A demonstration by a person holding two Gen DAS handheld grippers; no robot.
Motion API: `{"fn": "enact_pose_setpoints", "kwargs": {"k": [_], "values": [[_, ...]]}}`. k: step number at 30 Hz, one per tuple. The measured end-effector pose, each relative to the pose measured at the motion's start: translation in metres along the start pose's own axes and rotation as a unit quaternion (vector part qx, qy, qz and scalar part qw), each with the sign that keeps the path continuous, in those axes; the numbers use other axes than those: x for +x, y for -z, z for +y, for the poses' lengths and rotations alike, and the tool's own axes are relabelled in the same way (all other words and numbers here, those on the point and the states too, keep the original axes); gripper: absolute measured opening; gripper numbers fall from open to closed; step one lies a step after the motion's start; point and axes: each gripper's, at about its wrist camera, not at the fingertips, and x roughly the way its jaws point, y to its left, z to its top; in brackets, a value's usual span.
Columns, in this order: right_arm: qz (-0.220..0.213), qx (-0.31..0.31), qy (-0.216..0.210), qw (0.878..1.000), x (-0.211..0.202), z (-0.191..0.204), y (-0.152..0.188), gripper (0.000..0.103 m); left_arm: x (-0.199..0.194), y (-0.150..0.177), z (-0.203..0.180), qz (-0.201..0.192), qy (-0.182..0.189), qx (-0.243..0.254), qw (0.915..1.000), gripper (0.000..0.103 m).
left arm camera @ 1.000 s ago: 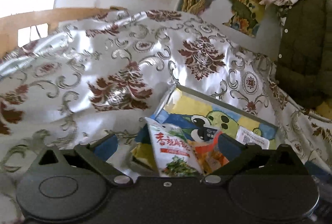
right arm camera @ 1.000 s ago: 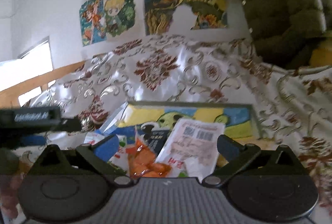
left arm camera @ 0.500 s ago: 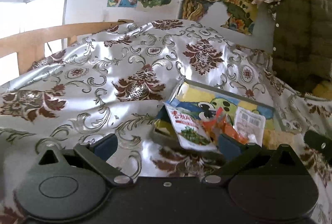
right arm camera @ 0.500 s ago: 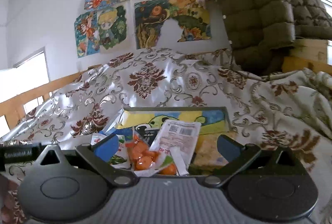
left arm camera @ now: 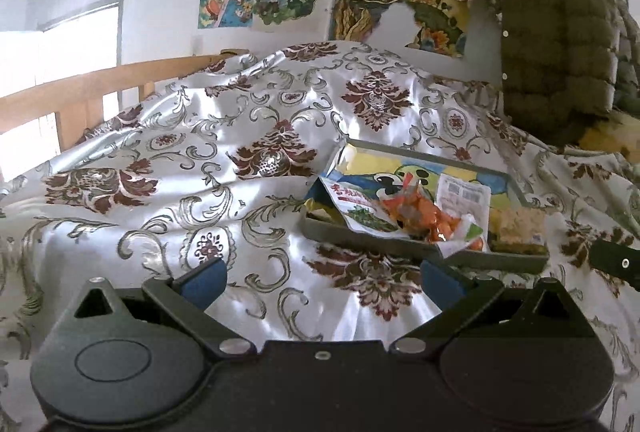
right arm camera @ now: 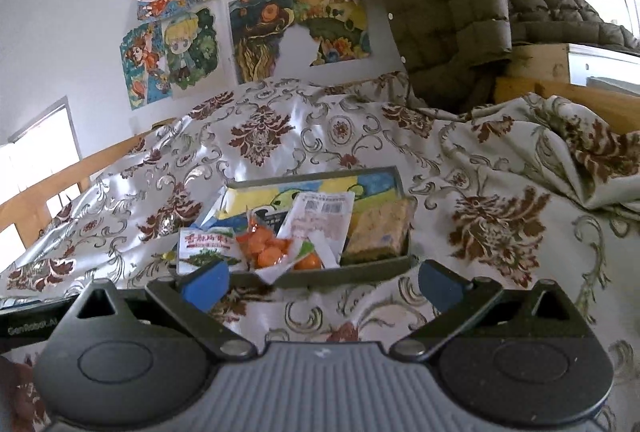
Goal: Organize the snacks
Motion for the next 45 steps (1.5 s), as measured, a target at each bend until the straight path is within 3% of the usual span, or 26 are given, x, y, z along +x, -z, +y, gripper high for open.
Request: {"fn": "enact_pose_setpoints", "kwargs": {"k": [14, 45], "values": [[0.018, 0.0, 0.023, 1.0, -0.027, 0.013, 0.029, 0.103, -0.025, 0.023, 0.005, 0.021, -0.004, 0.044, 0.9988, 0.102], [0.04, -0.024, 0.021, 0.999, -0.022, 0.02, 0.04, 0.103, -0.021, 0.03, 0.023, 0.034, -0.012, 0.012, 0.9993, 0.102]]}}
